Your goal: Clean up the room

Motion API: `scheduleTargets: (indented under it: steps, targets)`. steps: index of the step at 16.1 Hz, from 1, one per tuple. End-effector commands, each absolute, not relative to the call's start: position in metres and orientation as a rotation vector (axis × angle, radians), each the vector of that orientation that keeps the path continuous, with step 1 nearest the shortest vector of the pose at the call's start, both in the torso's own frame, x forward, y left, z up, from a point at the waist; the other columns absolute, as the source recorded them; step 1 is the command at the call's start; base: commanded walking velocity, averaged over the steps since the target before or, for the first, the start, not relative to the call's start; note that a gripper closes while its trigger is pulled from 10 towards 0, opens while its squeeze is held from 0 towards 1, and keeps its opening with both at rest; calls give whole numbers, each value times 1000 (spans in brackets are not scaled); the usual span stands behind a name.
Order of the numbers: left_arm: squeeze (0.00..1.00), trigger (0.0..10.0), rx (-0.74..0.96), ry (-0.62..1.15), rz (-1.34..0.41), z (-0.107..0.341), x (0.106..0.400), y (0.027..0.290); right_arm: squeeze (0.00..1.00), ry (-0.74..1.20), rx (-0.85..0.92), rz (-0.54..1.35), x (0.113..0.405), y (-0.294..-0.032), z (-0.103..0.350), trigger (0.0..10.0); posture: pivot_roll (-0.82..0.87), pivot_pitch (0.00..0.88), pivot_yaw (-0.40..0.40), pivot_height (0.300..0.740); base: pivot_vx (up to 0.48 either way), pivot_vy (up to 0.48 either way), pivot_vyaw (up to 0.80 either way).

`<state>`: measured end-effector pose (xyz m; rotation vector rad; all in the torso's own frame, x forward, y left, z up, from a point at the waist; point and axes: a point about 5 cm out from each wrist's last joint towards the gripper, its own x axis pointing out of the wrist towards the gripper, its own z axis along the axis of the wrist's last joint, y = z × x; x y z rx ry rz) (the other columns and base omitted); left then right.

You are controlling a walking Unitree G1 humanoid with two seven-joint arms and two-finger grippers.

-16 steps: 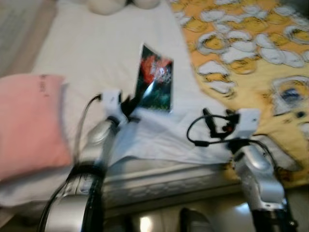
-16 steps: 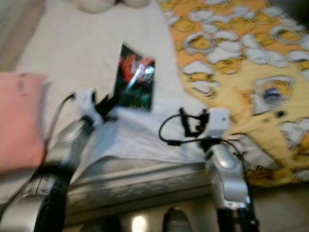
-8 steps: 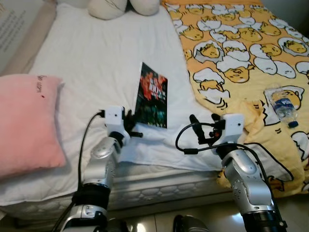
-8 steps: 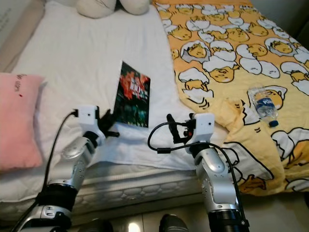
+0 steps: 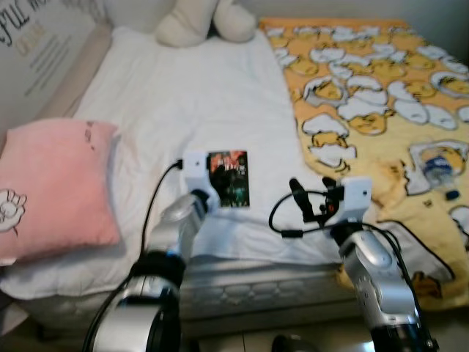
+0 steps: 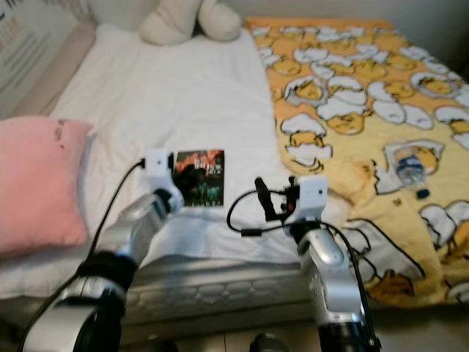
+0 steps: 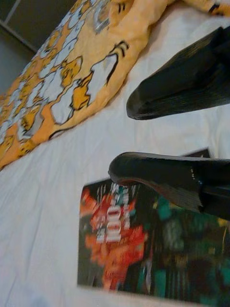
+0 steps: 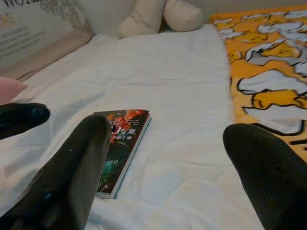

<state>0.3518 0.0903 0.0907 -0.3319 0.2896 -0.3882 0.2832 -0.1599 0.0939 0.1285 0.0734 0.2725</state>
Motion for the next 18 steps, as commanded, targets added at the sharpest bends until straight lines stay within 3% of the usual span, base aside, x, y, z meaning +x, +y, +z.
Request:
scheduleTargets:
  steps: [1,2,3,4,5,7,9,10,11,18]
  targets:
    - [0,10000,-326,292,-331,91,358,99,0,68,126,256,281,-166,95,10000,-147,0,25,740,0,0,0]
    - [0,10000,-317,290,-312,92,361,102,0,68,128,254,280,-167,95,10000,-147,0,25,740,0,0,0]
    - [0,10000,-99,236,-238,100,370,117,0,73,130,251,274,-169,94,10000,-161,0,21,740,0,0,0]
    - [0,10000,-32,217,-217,104,373,123,0,77,125,251,272,-170,93,10000,-175,0,27,740,0,0,0]
    - [1000,10000,-20,185,-201,109,375,132,0,81,119,247,269,-173,92,10000,-187,0,35,740,0,0,0]
    - [1000,10000,94,104,-206,110,368,144,0,87,127,203,268,-181,89,10000,-192,0,42,740,0,0,0]
    - [1000,10000,95,117,-205,102,364,140,0,88,131,210,268,-179,89,10000,-181,0,38,740,0,0,0]
    - [843,10000,62,136,-192,98,364,138,0,90,132,215,267,-178,89,10000,-177,0,28,740,0,0,0]
    - [0,10000,56,149,-172,96,365,140,0,92,131,219,266,-178,89,10000,-176,0,26,740,0,0,0]
    - [0,10000,-70,265,27,95,374,166,0,189,83,354,219,-183,90,10000,-301,133,-75,740,0,0,0]
